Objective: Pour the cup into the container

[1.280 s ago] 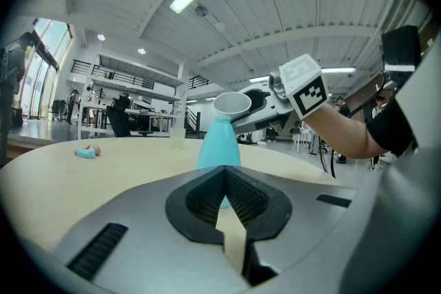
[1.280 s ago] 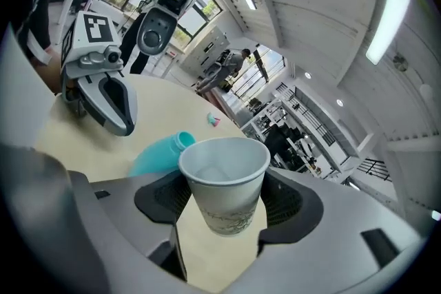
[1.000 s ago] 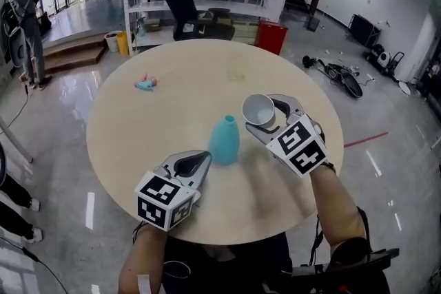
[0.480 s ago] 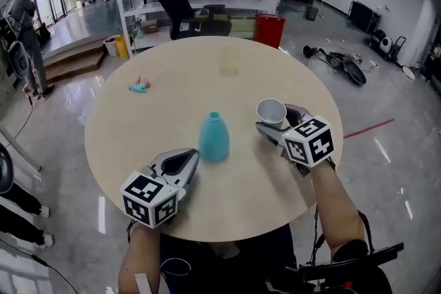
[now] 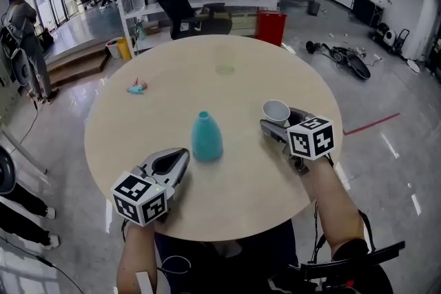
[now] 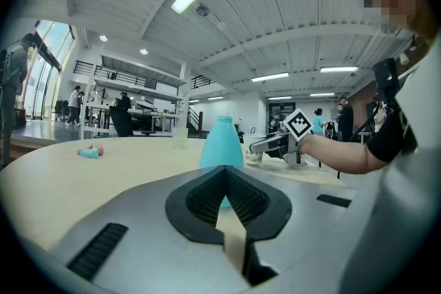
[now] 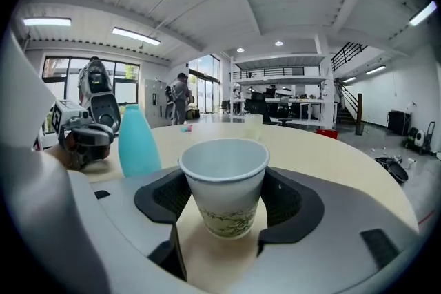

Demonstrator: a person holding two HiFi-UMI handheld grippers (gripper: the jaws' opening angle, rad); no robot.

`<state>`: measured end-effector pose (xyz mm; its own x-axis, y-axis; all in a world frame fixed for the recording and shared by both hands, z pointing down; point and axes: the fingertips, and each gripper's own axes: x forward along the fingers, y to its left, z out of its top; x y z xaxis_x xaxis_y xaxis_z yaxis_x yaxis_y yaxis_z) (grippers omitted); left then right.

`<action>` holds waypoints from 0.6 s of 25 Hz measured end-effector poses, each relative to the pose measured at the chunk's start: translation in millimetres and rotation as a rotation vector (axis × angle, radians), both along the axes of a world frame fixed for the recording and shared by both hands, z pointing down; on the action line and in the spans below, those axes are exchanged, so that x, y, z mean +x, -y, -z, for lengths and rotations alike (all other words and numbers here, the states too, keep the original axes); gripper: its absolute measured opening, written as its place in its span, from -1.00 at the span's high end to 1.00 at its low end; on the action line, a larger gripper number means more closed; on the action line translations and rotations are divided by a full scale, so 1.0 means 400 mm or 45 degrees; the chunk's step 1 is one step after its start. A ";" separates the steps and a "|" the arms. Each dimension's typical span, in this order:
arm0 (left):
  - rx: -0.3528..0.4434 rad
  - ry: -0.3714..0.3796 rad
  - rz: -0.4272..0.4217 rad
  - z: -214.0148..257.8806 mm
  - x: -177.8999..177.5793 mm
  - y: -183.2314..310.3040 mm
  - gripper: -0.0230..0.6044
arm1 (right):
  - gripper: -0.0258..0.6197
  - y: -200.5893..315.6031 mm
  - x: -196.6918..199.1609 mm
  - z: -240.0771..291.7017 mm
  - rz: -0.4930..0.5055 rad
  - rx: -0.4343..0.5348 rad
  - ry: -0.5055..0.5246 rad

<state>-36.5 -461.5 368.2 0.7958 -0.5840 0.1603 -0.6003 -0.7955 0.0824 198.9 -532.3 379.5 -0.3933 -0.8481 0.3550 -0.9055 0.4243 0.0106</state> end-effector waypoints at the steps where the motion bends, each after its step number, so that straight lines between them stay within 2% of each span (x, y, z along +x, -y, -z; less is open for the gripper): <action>1: 0.001 -0.001 0.004 0.001 0.000 -0.001 0.92 | -0.05 0.000 0.001 -0.003 0.004 -0.003 0.003; 4: 0.003 -0.003 0.005 0.003 0.005 -0.003 0.92 | -0.05 -0.007 0.010 -0.012 0.010 -0.012 -0.003; 10: -0.002 0.001 0.009 0.000 0.000 0.002 0.92 | -0.06 -0.007 0.016 -0.021 0.004 -0.010 0.079; 15: -0.012 0.009 0.009 0.001 0.002 0.006 0.92 | -0.06 -0.022 0.012 -0.011 0.004 0.006 0.099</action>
<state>-35.9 -463.8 367.7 0.7904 -0.5881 0.1716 -0.6067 -0.7903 0.0858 203.7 -523.6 383.7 -0.4222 -0.8484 0.3193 -0.9023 0.4272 -0.0581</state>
